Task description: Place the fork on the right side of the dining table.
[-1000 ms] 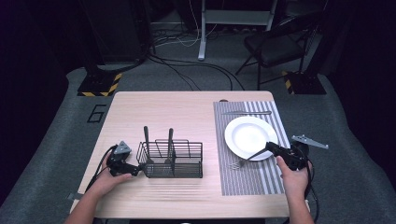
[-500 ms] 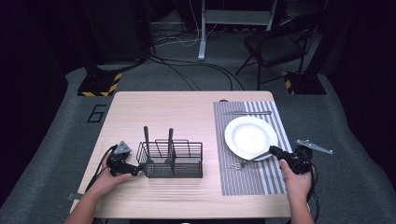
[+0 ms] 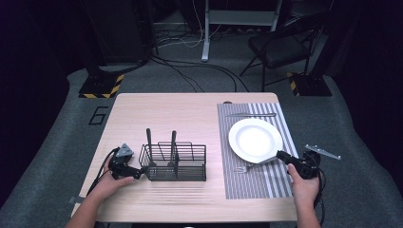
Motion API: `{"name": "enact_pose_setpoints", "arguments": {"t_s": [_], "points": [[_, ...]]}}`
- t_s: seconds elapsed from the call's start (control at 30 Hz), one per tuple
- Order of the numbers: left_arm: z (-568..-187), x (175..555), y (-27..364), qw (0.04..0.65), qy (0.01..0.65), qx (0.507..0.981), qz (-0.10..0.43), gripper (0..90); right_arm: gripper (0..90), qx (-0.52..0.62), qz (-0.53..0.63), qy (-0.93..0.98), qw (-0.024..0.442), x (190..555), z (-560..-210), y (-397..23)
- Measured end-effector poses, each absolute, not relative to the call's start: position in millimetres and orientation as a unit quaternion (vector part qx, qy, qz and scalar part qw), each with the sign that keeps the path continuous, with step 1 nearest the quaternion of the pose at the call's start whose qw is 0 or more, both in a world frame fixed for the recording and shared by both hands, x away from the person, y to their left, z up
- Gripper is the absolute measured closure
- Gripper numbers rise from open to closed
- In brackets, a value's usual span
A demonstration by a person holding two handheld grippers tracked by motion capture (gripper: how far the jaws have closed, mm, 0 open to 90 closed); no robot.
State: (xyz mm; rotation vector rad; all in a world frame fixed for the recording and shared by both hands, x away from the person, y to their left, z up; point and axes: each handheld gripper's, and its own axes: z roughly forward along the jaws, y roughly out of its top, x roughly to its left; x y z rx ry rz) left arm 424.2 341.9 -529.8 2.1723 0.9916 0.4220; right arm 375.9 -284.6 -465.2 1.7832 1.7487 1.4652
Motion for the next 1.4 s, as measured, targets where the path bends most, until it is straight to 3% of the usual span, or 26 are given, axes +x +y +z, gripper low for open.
{"name": "enact_pose_setpoints", "arguments": {"t_s": [1.4], "points": [[-529.8,424.3,341.9,0.351,0.383,0.839,0.163,0.2,71.5,0.643,0.483,0.585,0.105,378.4,-493.2,-301.5]]}}
